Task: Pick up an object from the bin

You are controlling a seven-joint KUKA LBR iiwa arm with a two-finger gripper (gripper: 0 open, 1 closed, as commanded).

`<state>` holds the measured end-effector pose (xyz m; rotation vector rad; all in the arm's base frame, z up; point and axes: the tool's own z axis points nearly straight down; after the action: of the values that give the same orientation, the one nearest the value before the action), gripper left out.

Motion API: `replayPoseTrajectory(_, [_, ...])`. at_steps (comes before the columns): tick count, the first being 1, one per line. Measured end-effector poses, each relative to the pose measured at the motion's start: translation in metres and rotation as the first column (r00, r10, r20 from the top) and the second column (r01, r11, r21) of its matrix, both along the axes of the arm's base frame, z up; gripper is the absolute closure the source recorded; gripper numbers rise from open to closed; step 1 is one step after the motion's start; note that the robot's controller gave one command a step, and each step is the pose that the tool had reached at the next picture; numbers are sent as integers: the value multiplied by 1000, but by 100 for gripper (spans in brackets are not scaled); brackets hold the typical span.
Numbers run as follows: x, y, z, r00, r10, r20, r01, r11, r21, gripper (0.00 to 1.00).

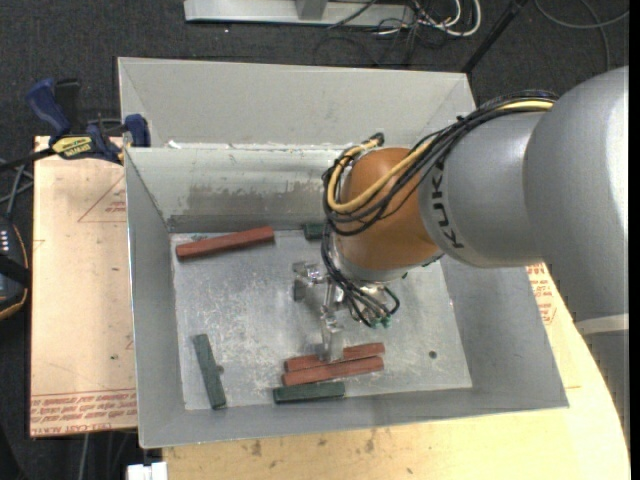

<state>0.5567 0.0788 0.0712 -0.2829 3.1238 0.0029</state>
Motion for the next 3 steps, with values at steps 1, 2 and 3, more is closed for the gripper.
replayPoseTrajectory(1, [10, -1, 0, 997, 76, -5, -76, 997, 0, 0])
replayPoseTrajectory(2, [12, -33, 21, 981, 196, -4, -196, 981, -1, 0])
replayPoseTrajectory(3, [-24, -55, 27, 1000, -1, -4, 1, 1000, -1, 0])
